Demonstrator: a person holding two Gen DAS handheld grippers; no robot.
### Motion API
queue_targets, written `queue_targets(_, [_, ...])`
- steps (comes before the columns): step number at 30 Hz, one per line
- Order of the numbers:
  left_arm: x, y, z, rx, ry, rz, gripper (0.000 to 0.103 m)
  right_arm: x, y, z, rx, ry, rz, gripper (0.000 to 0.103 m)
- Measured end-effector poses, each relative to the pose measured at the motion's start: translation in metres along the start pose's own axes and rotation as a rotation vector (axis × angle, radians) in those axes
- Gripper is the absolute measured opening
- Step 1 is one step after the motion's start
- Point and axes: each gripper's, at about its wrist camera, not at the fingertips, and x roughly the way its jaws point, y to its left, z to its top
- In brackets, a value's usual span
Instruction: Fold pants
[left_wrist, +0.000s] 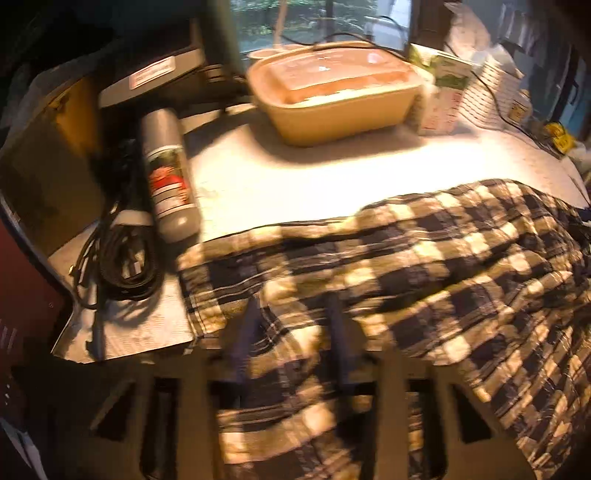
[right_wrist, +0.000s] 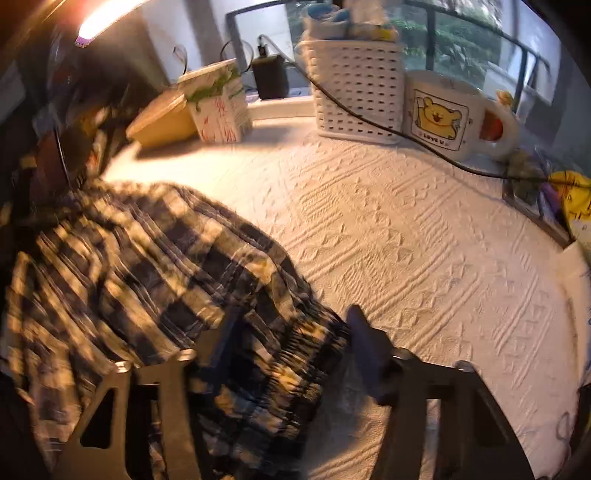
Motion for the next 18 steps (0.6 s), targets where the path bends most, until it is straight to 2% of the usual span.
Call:
queue_targets(1, [-0.001,-0.005,0.001,0.017,0.000,0.001,0.006,0.000,0.002,-0.001,-0.012,0.001,-0.002,0.030])
queue_targets(2, [-0.003,-0.011,0.002,0.035,-0.005,0.003,0.002,-0.001,0.002,-0.001,-0.016,-0.004,0.003,0.028])
queue_targets(4, [-0.011,-0.021,0.008,0.044,-0.035,-0.012,0.002,-0.006,0.002,-0.001,-0.020,-0.028,-0.018,0.025])
queue_targets(9, [-0.034,-0.037,0.030,0.055,-0.124,-0.060,0.002,-0.041,-0.019,0.009,-0.018,-0.122,-0.145,0.024])
queue_targets(14, [-0.025,-0.060,0.062,0.093,-0.172,-0.057,0.002,-0.055,-0.047,0.028,-0.009,-0.181,-0.234,0.024])
queue_targets(18, [-0.019,-0.063,0.092,0.100,-0.221,-0.039,0.002,-0.054,-0.067,0.049,-0.008,-0.206,-0.282,0.024])
